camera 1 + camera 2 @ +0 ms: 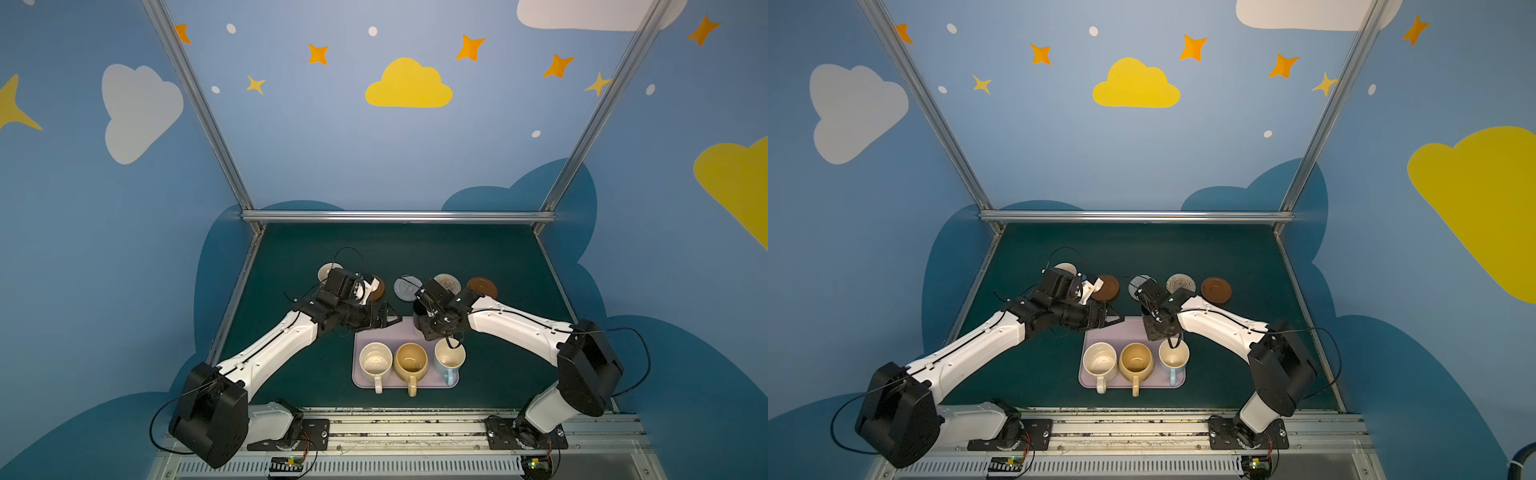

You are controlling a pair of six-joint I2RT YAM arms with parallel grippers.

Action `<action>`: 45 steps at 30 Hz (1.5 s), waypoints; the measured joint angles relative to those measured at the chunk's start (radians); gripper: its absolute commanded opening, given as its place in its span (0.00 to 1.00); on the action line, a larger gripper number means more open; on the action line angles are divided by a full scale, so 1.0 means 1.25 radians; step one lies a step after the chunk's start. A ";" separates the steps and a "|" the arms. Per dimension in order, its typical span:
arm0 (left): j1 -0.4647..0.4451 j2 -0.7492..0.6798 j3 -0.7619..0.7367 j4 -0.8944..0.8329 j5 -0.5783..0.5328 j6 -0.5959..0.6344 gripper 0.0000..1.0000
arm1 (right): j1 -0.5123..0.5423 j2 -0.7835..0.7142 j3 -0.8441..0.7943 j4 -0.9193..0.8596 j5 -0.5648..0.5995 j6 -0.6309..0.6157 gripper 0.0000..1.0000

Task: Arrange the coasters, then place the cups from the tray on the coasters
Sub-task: 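Close the right gripper on the black mug's rim and lift it, then carry the black mug with the right gripper over the brown wooden coaster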

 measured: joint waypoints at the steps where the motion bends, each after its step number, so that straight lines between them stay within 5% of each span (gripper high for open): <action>1: 0.002 -0.002 0.000 0.000 0.000 0.000 1.00 | 0.000 -0.001 0.000 0.002 0.000 -0.002 0.00; 16: 0.038 -0.102 -0.015 0.030 0.012 -0.038 1.00 | 0.012 -0.081 0.010 0.038 0.042 -0.014 0.00; 27: 0.124 -0.153 -0.023 0.084 0.049 -0.121 1.00 | 0.027 -0.076 0.174 0.003 0.105 -0.015 0.00; 45: 0.269 -0.133 0.035 0.066 0.057 -0.105 1.00 | 0.049 0.125 0.448 -0.037 0.170 -0.011 0.00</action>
